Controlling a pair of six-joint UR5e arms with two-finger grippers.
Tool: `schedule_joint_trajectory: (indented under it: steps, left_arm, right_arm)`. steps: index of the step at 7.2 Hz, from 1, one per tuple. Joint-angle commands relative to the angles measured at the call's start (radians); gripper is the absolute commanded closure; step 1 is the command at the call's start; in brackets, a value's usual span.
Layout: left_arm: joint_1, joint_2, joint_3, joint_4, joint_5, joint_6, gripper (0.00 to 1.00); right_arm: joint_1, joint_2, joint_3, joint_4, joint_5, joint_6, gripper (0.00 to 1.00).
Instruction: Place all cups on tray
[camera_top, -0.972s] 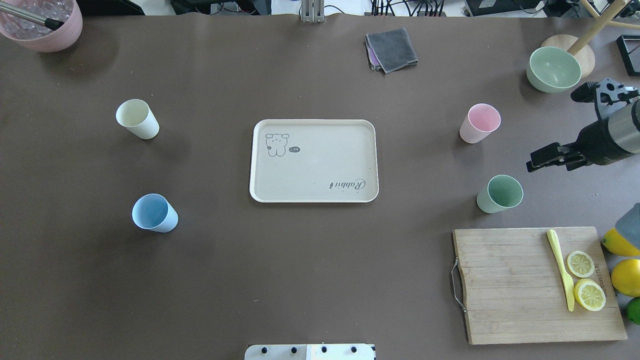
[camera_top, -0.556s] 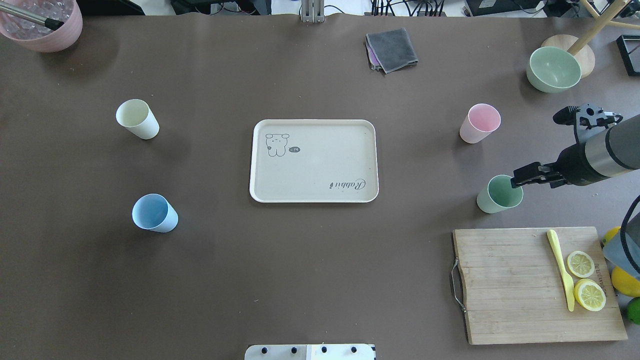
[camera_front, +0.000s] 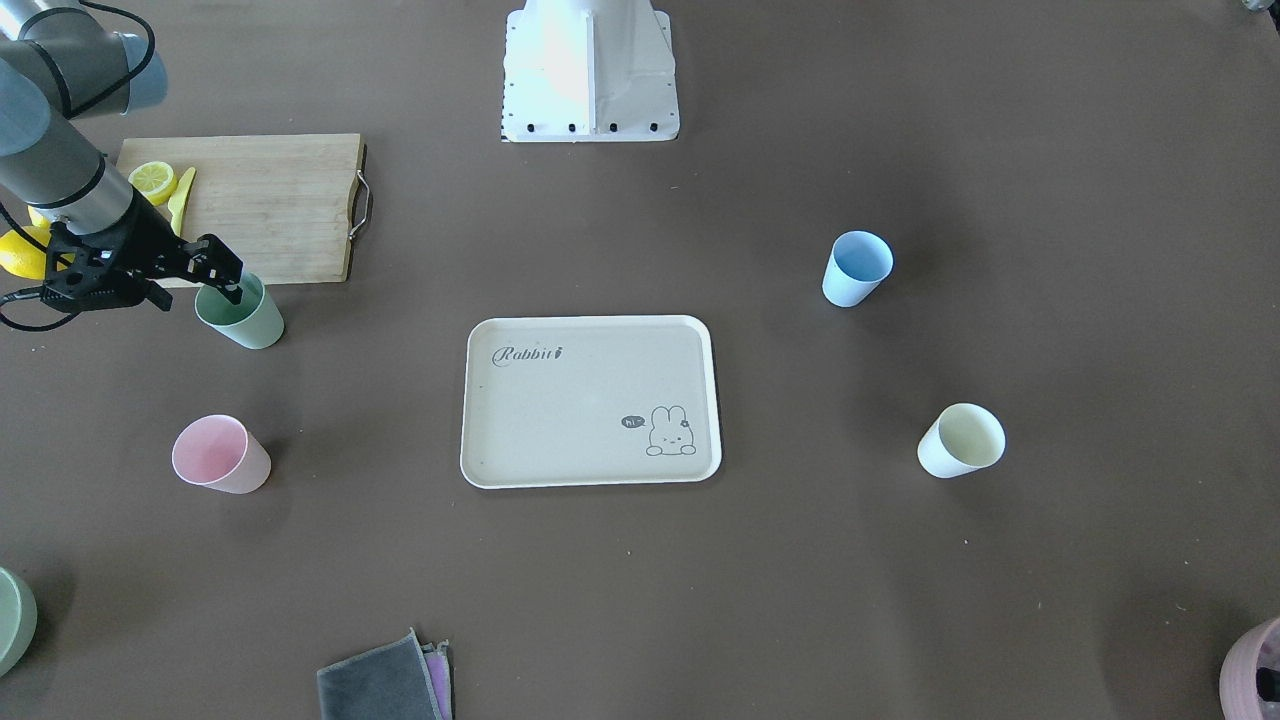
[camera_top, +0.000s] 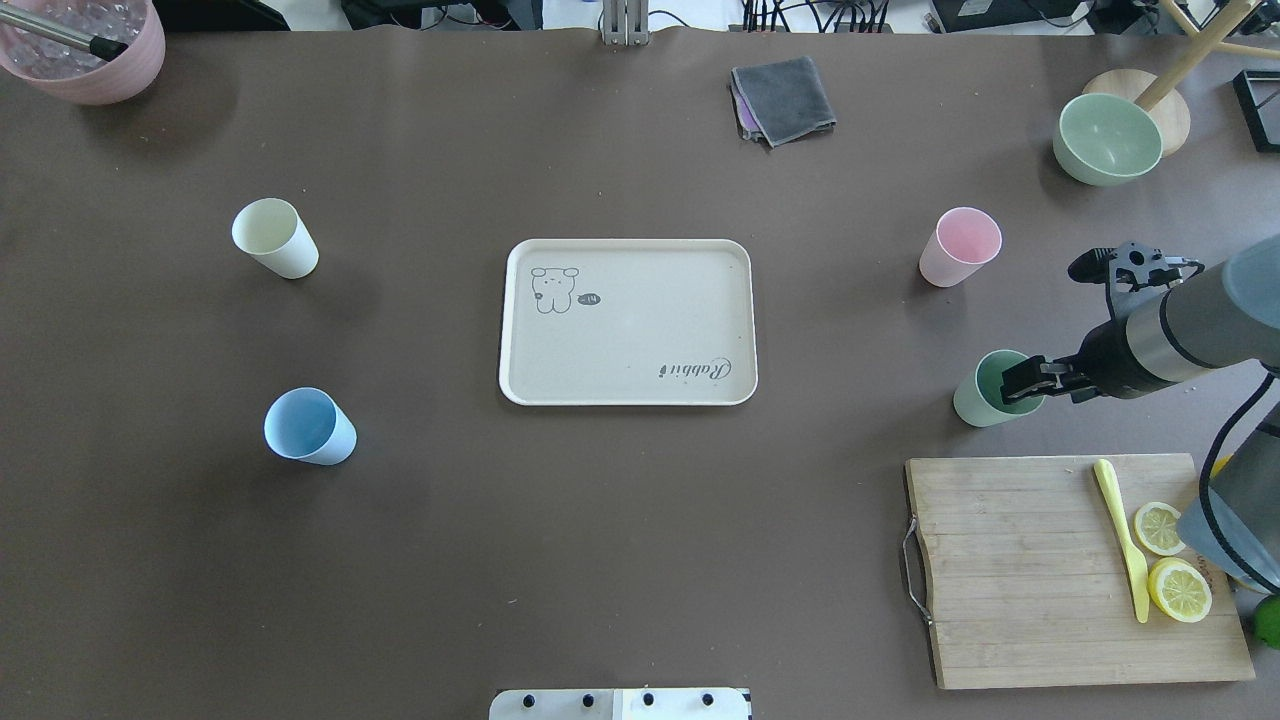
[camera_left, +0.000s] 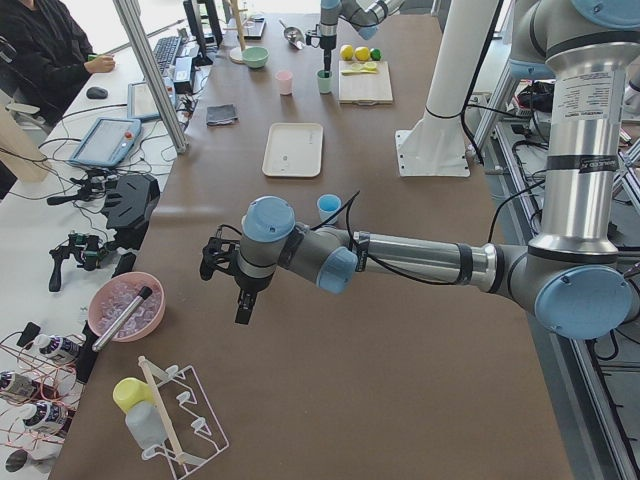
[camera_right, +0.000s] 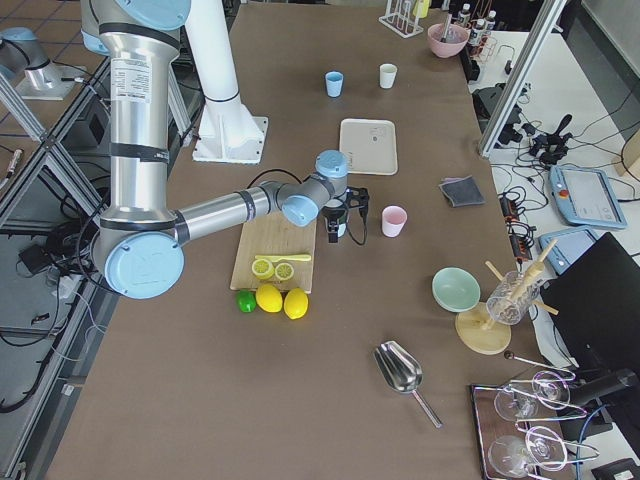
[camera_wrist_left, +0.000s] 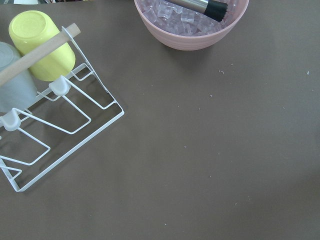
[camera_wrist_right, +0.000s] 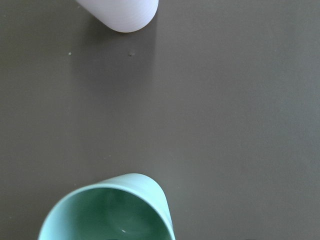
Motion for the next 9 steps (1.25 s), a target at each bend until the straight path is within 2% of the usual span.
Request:
schedule_joint_trajectory:
  steps: [1, 3, 5, 6, 7, 9]
  left_arm:
    - [0.000, -0.006, -0.001, 0.003, 0.000, -0.003, 0.02]
    - [0.002, -0.014, -0.001, 0.004, 0.000, -0.003, 0.02]
    - [0.003, -0.022, 0.002, 0.007, 0.000, -0.003, 0.02]
    - [0.005, -0.035, 0.008, 0.007, 0.000, -0.004, 0.02]
    - [0.044, -0.051, 0.001, 0.000, -0.003, -0.085, 0.02]
    - [0.204, -0.066, -0.043, -0.063, -0.031, -0.321, 0.02]
  right_arm:
    - [-0.010, 0.017, -0.002, -0.001, -0.005, 0.006, 1.00]
    - [-0.004, 0.047, 0.003, -0.004, 0.017, 0.014, 1.00]
    - [0.026, 0.186, 0.003, -0.030, 0.104, 0.192, 1.00]
    - [0.024, 0.303, 0.000, -0.132, 0.103, 0.228, 1.00]
    - [-0.002, 0.416, 0.001, -0.270, 0.081, 0.244, 1.00]
    - [-0.061, 0.529, -0.013, -0.364, 0.018, 0.285, 1.00]
